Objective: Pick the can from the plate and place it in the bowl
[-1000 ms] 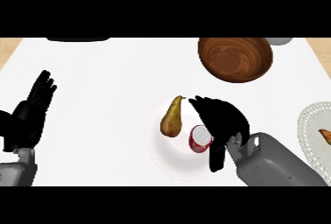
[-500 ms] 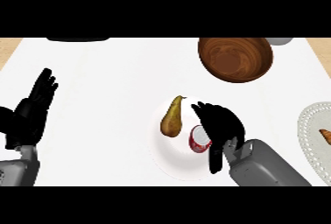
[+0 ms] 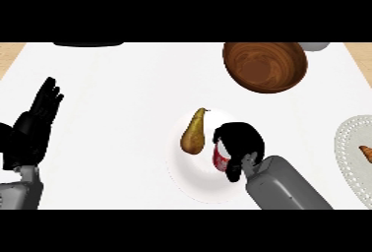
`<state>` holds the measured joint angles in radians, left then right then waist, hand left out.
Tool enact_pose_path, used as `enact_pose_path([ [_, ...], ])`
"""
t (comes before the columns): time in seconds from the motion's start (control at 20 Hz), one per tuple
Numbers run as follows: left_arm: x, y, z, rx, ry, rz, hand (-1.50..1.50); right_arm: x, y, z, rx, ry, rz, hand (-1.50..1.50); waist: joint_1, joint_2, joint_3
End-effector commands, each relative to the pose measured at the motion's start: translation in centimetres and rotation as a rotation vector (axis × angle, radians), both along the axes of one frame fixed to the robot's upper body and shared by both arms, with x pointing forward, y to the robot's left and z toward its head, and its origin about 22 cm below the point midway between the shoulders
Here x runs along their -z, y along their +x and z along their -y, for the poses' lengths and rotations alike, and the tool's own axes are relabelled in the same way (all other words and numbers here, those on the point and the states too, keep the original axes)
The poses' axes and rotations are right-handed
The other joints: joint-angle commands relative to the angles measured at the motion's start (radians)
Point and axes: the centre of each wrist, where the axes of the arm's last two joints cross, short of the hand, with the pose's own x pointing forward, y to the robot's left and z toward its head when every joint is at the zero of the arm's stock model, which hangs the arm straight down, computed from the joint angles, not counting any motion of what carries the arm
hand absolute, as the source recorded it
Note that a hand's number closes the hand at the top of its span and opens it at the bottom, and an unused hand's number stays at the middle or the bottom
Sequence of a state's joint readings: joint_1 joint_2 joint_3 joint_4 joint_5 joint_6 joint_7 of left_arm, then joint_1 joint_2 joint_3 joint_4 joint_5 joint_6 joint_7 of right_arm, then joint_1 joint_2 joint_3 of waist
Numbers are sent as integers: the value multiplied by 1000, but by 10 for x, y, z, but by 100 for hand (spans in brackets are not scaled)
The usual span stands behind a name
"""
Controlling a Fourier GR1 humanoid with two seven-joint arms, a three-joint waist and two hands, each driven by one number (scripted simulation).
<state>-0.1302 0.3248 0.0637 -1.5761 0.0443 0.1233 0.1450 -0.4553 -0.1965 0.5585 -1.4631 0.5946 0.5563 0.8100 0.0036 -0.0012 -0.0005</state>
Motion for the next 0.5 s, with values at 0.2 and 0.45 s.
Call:
enact_pose_path([
  [0.2,-3,6,5,1,-1,-12,0,7,28,-1,-47,59,6,150,1,2,1],
  [0.45,-2,7,-6,12,10,-4,0,34,14,-11,-37,66,60,150,0,2,1],
])
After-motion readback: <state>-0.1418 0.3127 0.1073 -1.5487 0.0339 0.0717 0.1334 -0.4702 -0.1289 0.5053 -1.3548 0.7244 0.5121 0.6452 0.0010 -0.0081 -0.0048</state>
